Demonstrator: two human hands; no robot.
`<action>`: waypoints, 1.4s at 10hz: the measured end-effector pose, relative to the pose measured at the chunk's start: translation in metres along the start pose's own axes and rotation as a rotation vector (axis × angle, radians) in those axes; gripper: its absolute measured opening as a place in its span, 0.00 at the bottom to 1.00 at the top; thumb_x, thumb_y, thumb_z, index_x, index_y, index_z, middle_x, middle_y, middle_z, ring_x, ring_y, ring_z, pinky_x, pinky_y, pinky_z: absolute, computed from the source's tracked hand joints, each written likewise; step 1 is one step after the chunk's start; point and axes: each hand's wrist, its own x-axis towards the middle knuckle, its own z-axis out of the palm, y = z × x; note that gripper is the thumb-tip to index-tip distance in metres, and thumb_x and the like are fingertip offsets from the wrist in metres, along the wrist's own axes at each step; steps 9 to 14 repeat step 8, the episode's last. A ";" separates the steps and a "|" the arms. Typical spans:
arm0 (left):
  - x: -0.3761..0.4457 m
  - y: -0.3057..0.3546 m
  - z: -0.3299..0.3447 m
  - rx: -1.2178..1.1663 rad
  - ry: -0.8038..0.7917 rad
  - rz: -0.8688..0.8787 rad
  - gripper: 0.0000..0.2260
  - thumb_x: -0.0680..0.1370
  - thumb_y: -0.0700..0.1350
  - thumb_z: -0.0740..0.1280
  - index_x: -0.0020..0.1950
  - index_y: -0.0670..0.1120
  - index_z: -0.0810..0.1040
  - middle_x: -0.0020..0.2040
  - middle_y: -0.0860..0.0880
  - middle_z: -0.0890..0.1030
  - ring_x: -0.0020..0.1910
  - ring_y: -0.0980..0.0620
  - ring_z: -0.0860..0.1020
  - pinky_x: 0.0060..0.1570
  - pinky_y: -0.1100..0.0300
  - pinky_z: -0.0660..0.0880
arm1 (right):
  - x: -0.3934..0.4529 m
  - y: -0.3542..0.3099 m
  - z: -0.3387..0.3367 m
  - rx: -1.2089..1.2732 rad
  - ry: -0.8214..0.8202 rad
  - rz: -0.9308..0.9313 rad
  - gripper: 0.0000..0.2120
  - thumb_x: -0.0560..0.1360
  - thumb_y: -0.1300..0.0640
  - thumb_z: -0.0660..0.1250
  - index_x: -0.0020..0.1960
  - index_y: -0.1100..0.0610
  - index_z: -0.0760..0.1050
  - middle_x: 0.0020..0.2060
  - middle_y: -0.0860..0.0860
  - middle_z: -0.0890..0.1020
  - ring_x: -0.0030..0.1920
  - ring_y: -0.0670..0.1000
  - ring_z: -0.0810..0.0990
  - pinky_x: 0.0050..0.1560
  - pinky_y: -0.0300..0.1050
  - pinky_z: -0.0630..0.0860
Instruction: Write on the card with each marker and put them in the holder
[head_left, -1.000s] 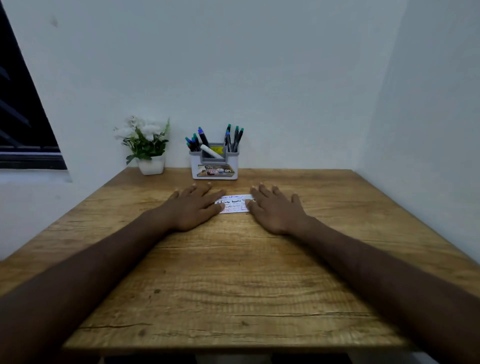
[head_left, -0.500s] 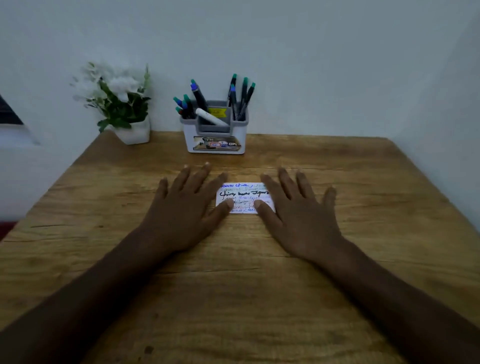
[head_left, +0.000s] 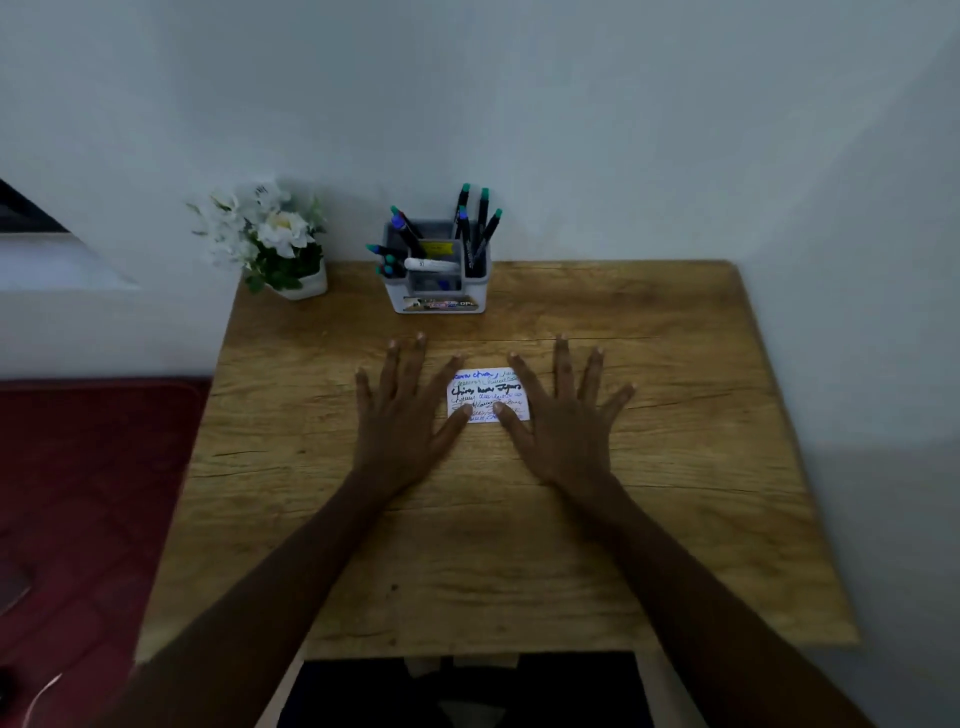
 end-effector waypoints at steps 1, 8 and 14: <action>0.000 0.004 -0.007 0.015 -0.062 -0.028 0.32 0.82 0.72 0.50 0.84 0.65 0.49 0.86 0.50 0.42 0.85 0.43 0.41 0.77 0.28 0.50 | -0.002 -0.002 -0.009 0.026 -0.046 0.015 0.37 0.79 0.22 0.46 0.84 0.33 0.48 0.87 0.54 0.39 0.84 0.71 0.36 0.70 0.89 0.43; -0.006 -0.033 -0.036 -0.036 -0.111 0.006 0.33 0.82 0.67 0.48 0.85 0.60 0.47 0.86 0.49 0.42 0.85 0.44 0.43 0.79 0.34 0.50 | 0.000 -0.025 -0.019 0.040 -0.056 0.120 0.40 0.77 0.21 0.49 0.84 0.33 0.46 0.87 0.54 0.41 0.84 0.70 0.38 0.72 0.87 0.42; -0.006 -0.033 -0.036 -0.036 -0.111 0.006 0.33 0.82 0.67 0.48 0.85 0.60 0.47 0.86 0.49 0.42 0.85 0.44 0.43 0.79 0.34 0.50 | 0.000 -0.025 -0.019 0.040 -0.056 0.120 0.40 0.77 0.21 0.49 0.84 0.33 0.46 0.87 0.54 0.41 0.84 0.70 0.38 0.72 0.87 0.42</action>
